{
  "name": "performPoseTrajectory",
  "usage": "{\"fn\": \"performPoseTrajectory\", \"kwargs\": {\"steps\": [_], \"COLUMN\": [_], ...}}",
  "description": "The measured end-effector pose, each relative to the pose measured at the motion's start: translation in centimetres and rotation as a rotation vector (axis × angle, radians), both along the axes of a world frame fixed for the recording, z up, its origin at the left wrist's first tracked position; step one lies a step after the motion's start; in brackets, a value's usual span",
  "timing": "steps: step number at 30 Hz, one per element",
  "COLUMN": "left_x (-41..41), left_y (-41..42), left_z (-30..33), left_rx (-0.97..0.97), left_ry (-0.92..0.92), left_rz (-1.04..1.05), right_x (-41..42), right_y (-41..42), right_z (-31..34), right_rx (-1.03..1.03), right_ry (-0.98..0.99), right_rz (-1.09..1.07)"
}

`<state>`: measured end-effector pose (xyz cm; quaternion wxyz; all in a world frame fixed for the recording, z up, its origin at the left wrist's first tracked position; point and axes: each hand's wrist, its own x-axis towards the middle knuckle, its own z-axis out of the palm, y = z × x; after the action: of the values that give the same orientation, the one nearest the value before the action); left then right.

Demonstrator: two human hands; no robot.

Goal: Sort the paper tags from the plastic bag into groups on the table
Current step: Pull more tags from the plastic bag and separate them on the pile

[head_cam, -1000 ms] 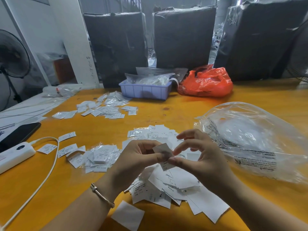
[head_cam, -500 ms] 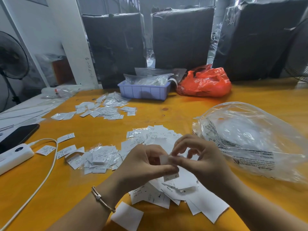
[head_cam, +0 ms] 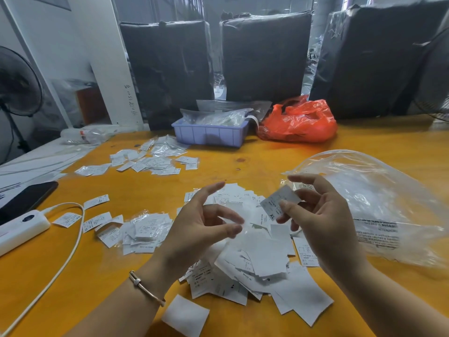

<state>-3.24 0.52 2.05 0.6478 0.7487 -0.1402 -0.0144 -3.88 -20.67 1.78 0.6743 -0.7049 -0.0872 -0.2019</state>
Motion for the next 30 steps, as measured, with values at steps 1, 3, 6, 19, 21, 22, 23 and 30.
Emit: {"fn": "performPoseTrajectory", "kwargs": {"steps": [1, 3, 6, 19, 21, 22, 23, 30], "left_x": [0.0, 0.0, -0.2, -0.6, -0.6, -0.6, -0.7, -0.6], "left_y": [0.0, -0.1, -0.1, -0.2, -0.2, -0.2, -0.2, 0.0], "left_z": [0.0, 0.1, 0.2, 0.4, 0.5, 0.5, 0.5, 0.6], "left_rx": [-0.01, -0.024, 0.032, 0.006, 0.003, -0.001, -0.005, -0.025], "left_ry": [0.027, 0.089, 0.102, 0.09, 0.085, 0.084, 0.083, 0.074], "left_rz": [-0.017, -0.054, -0.069, -0.115, -0.109, -0.106, -0.102, -0.062], "right_x": [-0.1, -0.3, -0.9, -1.8, -1.9, -1.8, -1.9, -2.0], "right_y": [0.0, 0.1, 0.4, 0.6, 0.6, 0.7, 0.6, 0.7], "right_z": [0.1, 0.4, 0.9, 1.3, 1.3, 1.3, 1.3, 1.1], "right_rx": [-0.015, -0.041, -0.05, -0.102, -0.104, -0.113, -0.128, -0.209], "right_ry": [-0.009, -0.032, -0.073, -0.127, -0.128, -0.127, -0.126, -0.085], "right_rz": [-0.002, -0.004, 0.015, 0.113, 0.12, 0.12, 0.119, 0.101]}}
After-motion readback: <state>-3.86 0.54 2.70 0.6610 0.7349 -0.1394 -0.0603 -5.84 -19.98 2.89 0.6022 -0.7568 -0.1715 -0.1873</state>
